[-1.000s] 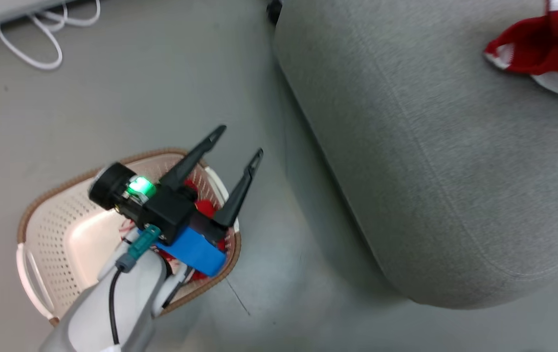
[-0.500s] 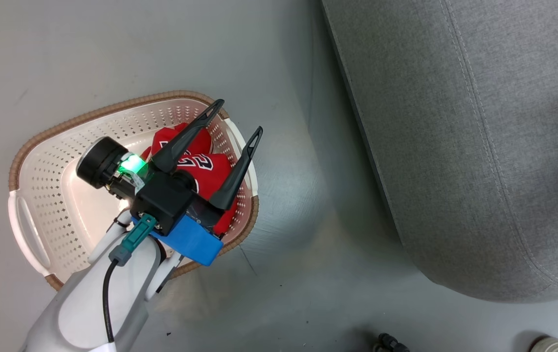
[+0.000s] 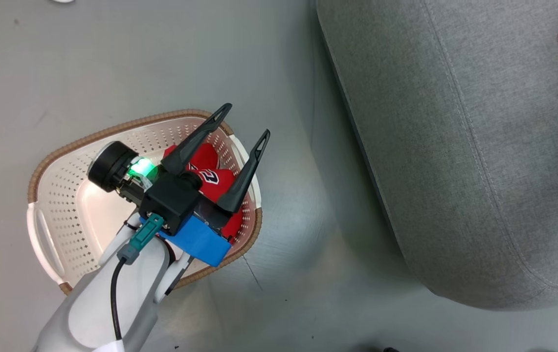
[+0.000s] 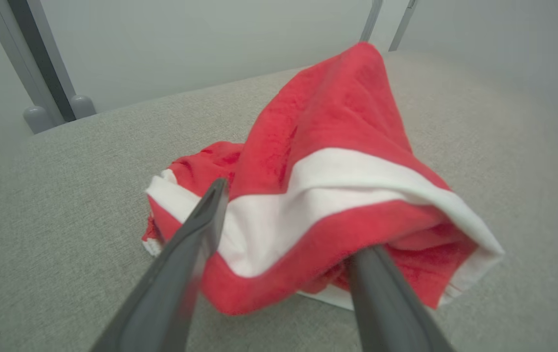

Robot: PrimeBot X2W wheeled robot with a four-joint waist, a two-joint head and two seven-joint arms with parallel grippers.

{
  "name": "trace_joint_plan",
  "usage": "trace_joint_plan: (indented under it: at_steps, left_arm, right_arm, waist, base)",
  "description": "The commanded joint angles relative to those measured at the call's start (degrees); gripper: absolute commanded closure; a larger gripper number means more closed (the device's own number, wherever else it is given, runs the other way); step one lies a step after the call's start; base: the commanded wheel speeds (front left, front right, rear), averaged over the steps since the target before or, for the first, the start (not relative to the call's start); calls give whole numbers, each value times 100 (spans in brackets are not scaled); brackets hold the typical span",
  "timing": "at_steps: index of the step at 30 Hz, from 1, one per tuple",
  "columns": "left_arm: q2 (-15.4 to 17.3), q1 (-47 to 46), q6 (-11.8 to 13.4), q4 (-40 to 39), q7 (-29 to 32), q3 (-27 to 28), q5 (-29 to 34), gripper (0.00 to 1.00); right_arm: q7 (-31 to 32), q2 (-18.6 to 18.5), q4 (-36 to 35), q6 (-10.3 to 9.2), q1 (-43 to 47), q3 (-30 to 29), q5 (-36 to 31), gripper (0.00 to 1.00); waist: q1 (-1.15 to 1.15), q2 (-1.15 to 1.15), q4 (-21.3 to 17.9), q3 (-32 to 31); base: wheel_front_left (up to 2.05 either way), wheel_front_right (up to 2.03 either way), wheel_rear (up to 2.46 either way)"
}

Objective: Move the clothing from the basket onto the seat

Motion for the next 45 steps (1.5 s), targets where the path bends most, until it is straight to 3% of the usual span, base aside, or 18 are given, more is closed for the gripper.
trace_joint_plan:
  at_steps: [1, 14, 19, 34, 45]
  left_arm:
    - [-5, 69, -13, 21, -15, 18, -17, 0]
    - [-502, 694, -13, 315, -15, 344, -258, 0]
    - [-767, 1095, -13, 430, -15, 639, -366, 0]
    - [-1178, 2098, -13, 675, -15, 1591, -404, 0]
    - [-1252, 2489, -13, 879, -15, 2219, -340, 0]
  right_arm:
    - [-31, -43, -6, 1, 74, 18, -40, 0]
    - [-45, 68, -402, 1, 1058, 362, 28, 0]
    - [-44, 200, -1082, 1, 1865, 484, -60, 0]
    - [543, 1369, -3918, 1, 4198, 1149, -241, 0]
    - [953, 1680, -4916, 1, 5021, 1718, -308, 0]
  waist:
    - [-1, 0, 19, -91]
    - [-1, 0, 212, -1270]
    - [-1, 0, 457, -1885]
    - [-1, 0, 1252, -3102]
    - [-1, 0, 1766, -3509]
  base:
    - [0, 0, 0]
    - [0, 0, 0]
    - [0, 0, 0]
    - [0, 0, 0]
    - [0, 0, 0]
